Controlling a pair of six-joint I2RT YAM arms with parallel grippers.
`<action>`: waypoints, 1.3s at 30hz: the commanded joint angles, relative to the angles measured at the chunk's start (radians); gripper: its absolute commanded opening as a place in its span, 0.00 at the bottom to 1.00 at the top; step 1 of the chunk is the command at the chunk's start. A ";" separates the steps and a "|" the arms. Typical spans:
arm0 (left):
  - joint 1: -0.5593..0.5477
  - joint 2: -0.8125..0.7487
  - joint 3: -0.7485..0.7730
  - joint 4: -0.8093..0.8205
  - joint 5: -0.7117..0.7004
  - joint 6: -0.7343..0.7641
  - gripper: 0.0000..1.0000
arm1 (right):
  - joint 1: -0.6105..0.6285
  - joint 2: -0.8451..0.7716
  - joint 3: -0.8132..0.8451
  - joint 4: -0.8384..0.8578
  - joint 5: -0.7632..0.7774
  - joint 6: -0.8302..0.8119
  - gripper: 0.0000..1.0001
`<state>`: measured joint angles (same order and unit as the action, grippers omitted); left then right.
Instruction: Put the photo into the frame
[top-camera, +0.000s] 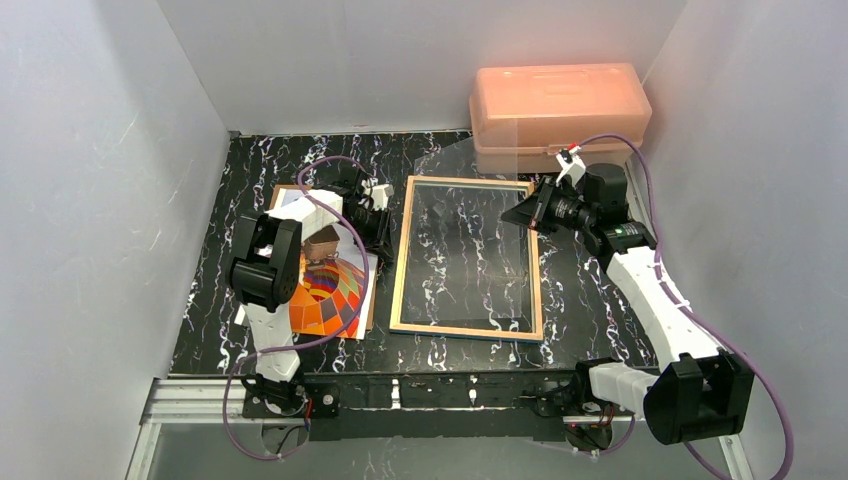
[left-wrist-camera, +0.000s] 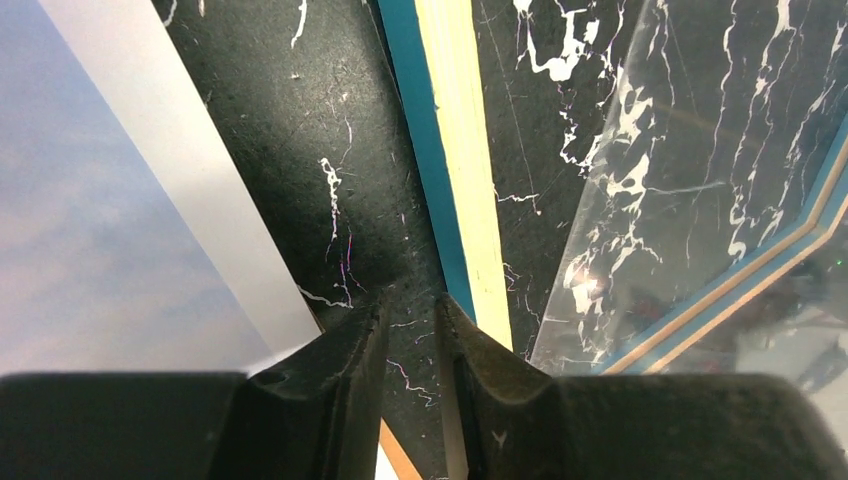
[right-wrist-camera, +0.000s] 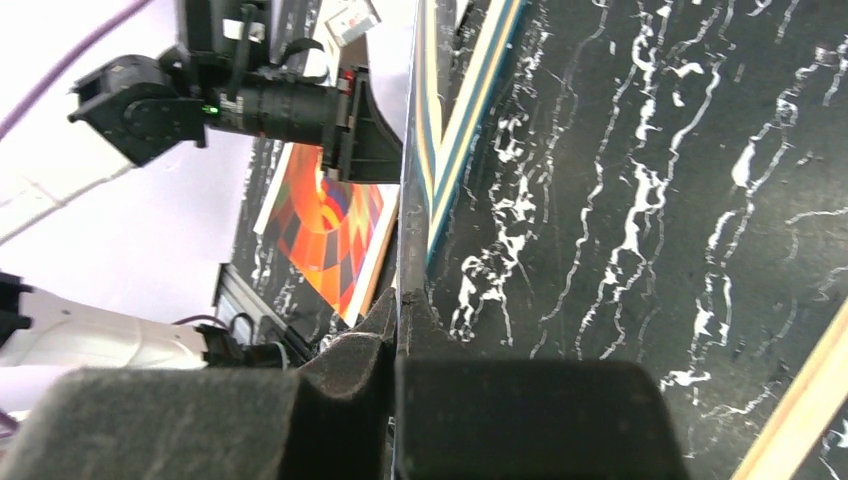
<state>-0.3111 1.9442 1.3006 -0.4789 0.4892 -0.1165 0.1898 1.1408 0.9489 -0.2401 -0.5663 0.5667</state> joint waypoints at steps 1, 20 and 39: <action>-0.001 -0.031 0.012 -0.036 0.042 0.005 0.20 | -0.001 -0.048 0.069 0.145 -0.073 0.106 0.01; 0.018 -0.043 0.013 -0.050 0.042 -0.004 0.13 | -0.001 -0.090 -0.038 0.314 -0.130 0.272 0.01; 0.021 -0.043 0.011 -0.054 0.029 0.007 0.10 | -0.002 -0.079 -0.080 0.213 -0.104 0.160 0.01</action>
<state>-0.2962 1.9434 1.3010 -0.5037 0.5095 -0.1162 0.1898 1.0725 0.8528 -0.0067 -0.6640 0.7956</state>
